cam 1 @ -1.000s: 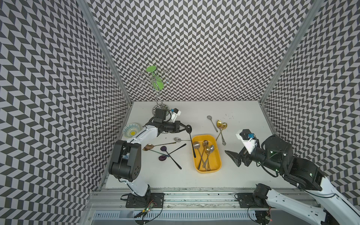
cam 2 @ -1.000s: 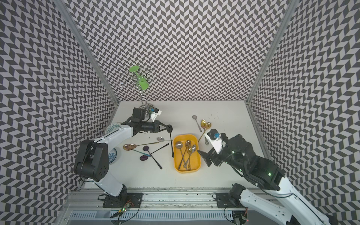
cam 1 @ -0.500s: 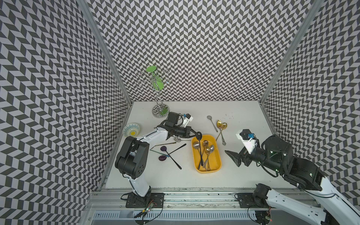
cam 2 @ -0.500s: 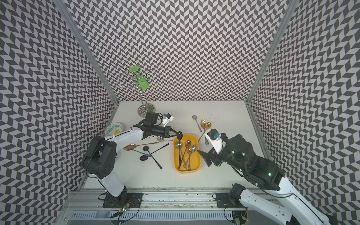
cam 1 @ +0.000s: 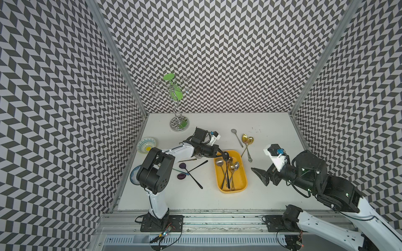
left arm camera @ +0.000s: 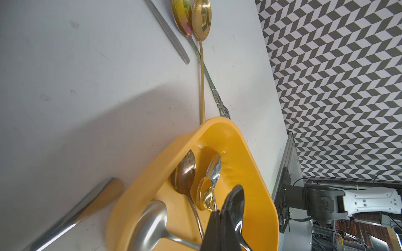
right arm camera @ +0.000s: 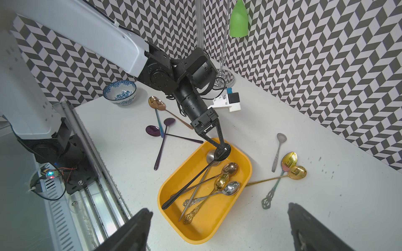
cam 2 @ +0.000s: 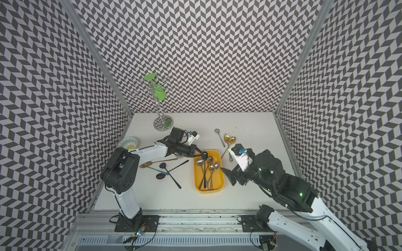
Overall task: Put the spoon into the storage box
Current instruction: Place the spoon in the storage box, then pick up the spoon from the center of the board.
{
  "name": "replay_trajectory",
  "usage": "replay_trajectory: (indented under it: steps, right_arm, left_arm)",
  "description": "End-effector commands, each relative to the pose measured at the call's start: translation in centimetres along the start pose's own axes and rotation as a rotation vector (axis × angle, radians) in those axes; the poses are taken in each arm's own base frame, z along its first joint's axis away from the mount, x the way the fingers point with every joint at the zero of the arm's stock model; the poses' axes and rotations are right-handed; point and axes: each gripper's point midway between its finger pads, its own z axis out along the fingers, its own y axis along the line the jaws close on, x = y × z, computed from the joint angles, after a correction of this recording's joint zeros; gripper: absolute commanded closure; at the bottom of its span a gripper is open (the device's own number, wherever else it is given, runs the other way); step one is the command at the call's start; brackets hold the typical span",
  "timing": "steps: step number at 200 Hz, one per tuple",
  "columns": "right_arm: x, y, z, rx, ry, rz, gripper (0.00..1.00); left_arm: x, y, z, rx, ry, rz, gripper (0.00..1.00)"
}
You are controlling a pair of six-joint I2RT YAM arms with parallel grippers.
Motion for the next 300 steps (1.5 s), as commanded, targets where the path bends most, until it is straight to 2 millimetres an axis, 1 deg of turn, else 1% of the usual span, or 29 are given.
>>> replay_trajectory:
  steps: [1, 14, 43, 48, 62, 67, 75, 78, 82, 93, 96, 110, 116, 125, 132, 143, 148, 170, 173, 194, 198, 201, 225, 230, 235, 272, 286, 300]
  right_arm:
    - [-0.7, 0.0, 0.1, 0.003, -0.030, 0.010, 0.01]
    - [-0.7, -0.1, 0.1, 0.009, -0.028, 0.011, 0.01]
    - [-0.6, 0.0, 0.2, 0.001, -0.031, 0.016, 0.01]
    - [-0.6, 0.0, 0.2, 0.002, -0.030, 0.016, 0.01]
    - [-0.6, -0.2, 0.4, 0.017, -0.023, 0.019, 0.01]
    - [-0.5, -0.4, 0.5, 0.026, -0.020, 0.025, 0.01]
    - [-0.5, -0.6, 0.6, 0.037, -0.016, 0.032, 0.01]
    - [-0.4, -0.6, 0.7, 0.039, -0.014, 0.033, 0.01]
    - [-0.3, -0.6, 0.9, 0.038, -0.009, 0.035, 0.01]
    - [-0.2, -0.7, 1.3, 0.050, -0.001, 0.041, 0.01]
    - [-0.1, -0.8, 1.4, 0.057, 0.002, 0.043, 0.01]
    - [0.1, -1.3, 1.9, 0.087, 0.015, 0.063, 0.01]
    - [0.2, -1.4, 2.1, 0.094, 0.020, 0.072, 0.01]
    - [0.4, -1.4, 2.5, 0.097, 0.029, 0.084, 0.01]
    - [0.6, -1.3, 2.9, 0.092, 0.035, 0.088, 0.01]
    - [0.8, -1.5, 3.4, 0.107, 0.042, 0.095, 0.01]
    - [0.8, -1.7, 3.6, 0.123, 0.045, 0.101, 0.01]
    - [1.0, -2.8, 4.7, 0.194, 0.073, 0.142, 0.01]
    - [1.1, -2.9, 4.9, 0.201, 0.082, 0.145, 0.01]
    - [1.7, -2.8, 6.6, 0.209, 0.125, 0.159, 0.01]
    - [1.8, -2.9, 6.9, 0.215, 0.134, 0.162, 0.01]
    - [2.0, -3.0, 7.1, 0.223, 0.140, 0.167, 0.01]
    - [2.3, -3.8, 8.5, 0.239, 0.171, 0.238, 0.01]
    - [2.2, -3.9, 8.8, 0.235, 0.169, 0.253, 0.01]
    - [2.3, -4.1, 9.1, 0.236, 0.170, 0.265, 0.01]
    - [2.9, -7.9, 10.4, 0.328, 0.168, 0.400, 0.01]
    - [3.6, -9.5, 11.1, 0.368, 0.175, 0.459, 0.01]
    - [4.1, -10.3, 11.8, 0.395, 0.191, 0.501, 0.01]
  left_arm:
    - [-1.6, -0.5, -0.4, -0.020, -0.040, 0.034, 0.87]
    - [-1.8, -0.6, -0.6, -0.023, -0.046, 0.042, 0.80]
    - [-2.5, -1.4, -1.7, -0.031, -0.074, 0.075, 0.69]
    - [-2.5, -1.6, -1.9, -0.030, -0.080, 0.082, 0.65]
    - [-2.9, -2.1, -2.5, -0.037, -0.095, 0.111, 0.62]
    - [-3.1, -2.2, -2.7, -0.043, -0.101, 0.121, 0.57]
    - [-3.5, -2.5, -3.3, -0.052, -0.115, 0.138, 0.56]
    - [-3.5, -2.6, -3.5, -0.052, -0.118, 0.142, 0.55]
    - [-3.7, -2.7, -3.8, -0.054, -0.127, 0.147, 0.51]
    - [-3.9, -3.0, -4.4, -0.054, -0.145, 0.160, 0.49]
    - [-3.9, -3.0, -4.6, -0.056, -0.149, 0.164, 0.45]
    - [-4.2, -3.2, -5.3, -0.070, -0.168, 0.199, 0.43]
    - [-4.5, -3.3, -5.7, -0.083, -0.177, 0.215, 0.38]
    - [-4.6, -3.2, -6.3, -0.107, -0.185, 0.236, 0.37]
    - [-4.8, -3.0, -6.7, -0.127, -0.195, 0.250, 0.33]
    - [-4.9, -2.9, -7.4, -0.153, -0.213, 0.276, 0.32]
    - [-4.8, -2.9, -7.7, -0.160, -0.218, 0.291, 0.27]
    - [-4.9, -3.0, -8.9, -0.200, -0.233, 0.363, 0.26]
    - [-4.9, -3.0, -9.1, -0.206, -0.233, 0.371, 0.22]
    - [-4.6, -3.2, -10.4, -0.233, -0.260, 0.432, 0.21]
    - [-4.4, -3.3, -10.6, -0.236, -0.265, 0.446, 0.17]
    - [-4.4, -3.3, -10.7, -0.239, -0.269, 0.454, 0.16]
    - [-4.0, -3.6, -12.3, -0.285, -0.297, 0.528, 0.15]
    - [-3.9, -3.6, -12.7, -0.294, -0.303, 0.540, 0.11]
    - [-3.7, -3.7, -13.0, -0.300, -0.314, 0.556, 0.10]
    - [-2.9, -5.0, -16.1, -0.305, -0.391, 0.636, 0.10]
    - [-2.1, -5.3, -16.6, -0.316, -0.397, 0.681, 0.10]
    - [-1.4, -5.6, -17.0, -0.317, -0.404, 0.710, 0.10]
